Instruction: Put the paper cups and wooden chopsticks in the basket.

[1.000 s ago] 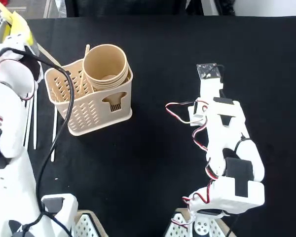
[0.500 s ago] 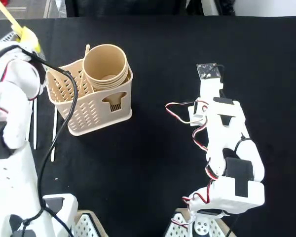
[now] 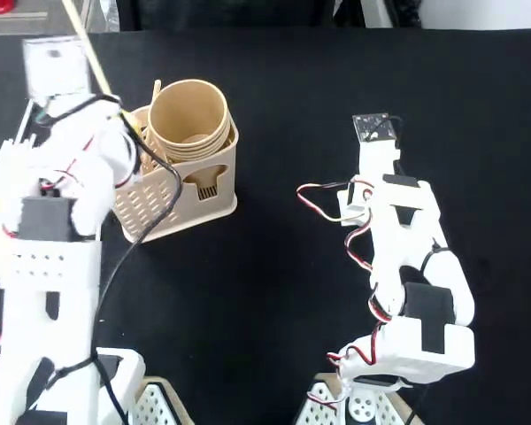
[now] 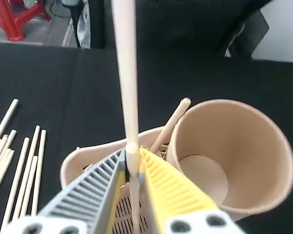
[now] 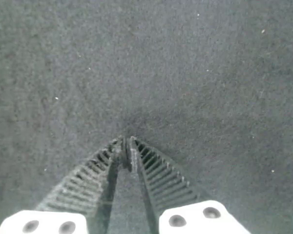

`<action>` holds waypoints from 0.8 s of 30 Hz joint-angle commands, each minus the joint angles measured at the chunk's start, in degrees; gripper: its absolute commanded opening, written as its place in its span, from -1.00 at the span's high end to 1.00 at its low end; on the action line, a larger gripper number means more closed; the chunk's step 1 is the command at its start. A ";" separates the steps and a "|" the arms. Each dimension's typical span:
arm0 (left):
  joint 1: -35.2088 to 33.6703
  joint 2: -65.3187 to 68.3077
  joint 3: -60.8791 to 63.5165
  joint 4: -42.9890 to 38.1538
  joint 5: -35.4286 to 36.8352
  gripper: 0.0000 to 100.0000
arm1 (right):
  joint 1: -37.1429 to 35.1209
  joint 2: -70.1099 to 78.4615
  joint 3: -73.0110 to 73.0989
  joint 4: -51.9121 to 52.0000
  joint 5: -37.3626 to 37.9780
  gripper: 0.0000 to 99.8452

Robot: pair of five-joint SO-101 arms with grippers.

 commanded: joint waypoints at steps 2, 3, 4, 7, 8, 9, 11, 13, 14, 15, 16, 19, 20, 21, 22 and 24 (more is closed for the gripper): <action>0.48 -0.44 8.48 -8.18 0.00 0.93 | 0.44 -0.66 -0.40 -0.70 0.18 0.98; 0.48 -0.44 8.75 -7.91 0.00 0.93 | 0.44 -0.66 -0.40 -0.70 0.26 0.98; 0.48 -0.44 8.75 -7.74 -0.09 0.93 | 0.44 -0.66 -0.40 -0.70 0.26 0.98; 0.48 -1.49 8.84 -7.30 -2.46 0.90 | 0.44 -0.66 -0.40 -0.79 0.26 0.98; 0.48 -2.73 8.84 -6.33 -2.99 0.85 | 0.44 -0.66 -0.40 -0.79 0.26 0.98; 0.48 -4.13 9.01 -5.45 -3.16 0.79 | 0.44 -0.66 -0.40 -0.79 0.35 0.98; 0.48 -7.82 9.36 -3.96 -3.16 0.69 | 0.44 -0.66 -0.40 -0.79 0.35 0.98; 0.48 -12.13 9.36 -2.64 -3.16 0.67 | 0.44 -0.66 -0.40 -0.79 0.35 0.98; 0.48 -14.24 9.36 -1.93 -3.16 0.67 | 0.44 -0.66 -0.40 -0.79 0.35 0.98; 0.48 -16.35 9.36 -1.23 -3.16 0.66 | 0.44 -0.66 -0.40 -0.79 0.35 0.98; 0.48 -18.29 9.36 -0.79 -3.16 0.66 | 0.44 -0.66 -0.40 -0.79 0.35 0.98; 0.48 -22.33 9.63 -0.26 -3.16 0.66 | 0.44 -0.66 -0.40 -0.79 0.35 0.98; 0.13 -23.21 10.07 -0.53 -3.16 0.66 | 0.44 -0.66 -0.40 -0.70 0.35 0.98; -1.10 -24.18 10.24 -0.62 -3.16 0.66 | 0.44 -0.66 -0.40 -0.70 0.35 0.98; -3.21 -24.79 10.24 -0.70 -3.16 0.66 | 0.44 -0.66 -0.40 -0.70 0.35 0.98; -9.10 -24.97 9.98 -0.88 -3.16 0.66 | 0.44 -0.66 -0.40 -0.70 0.35 0.98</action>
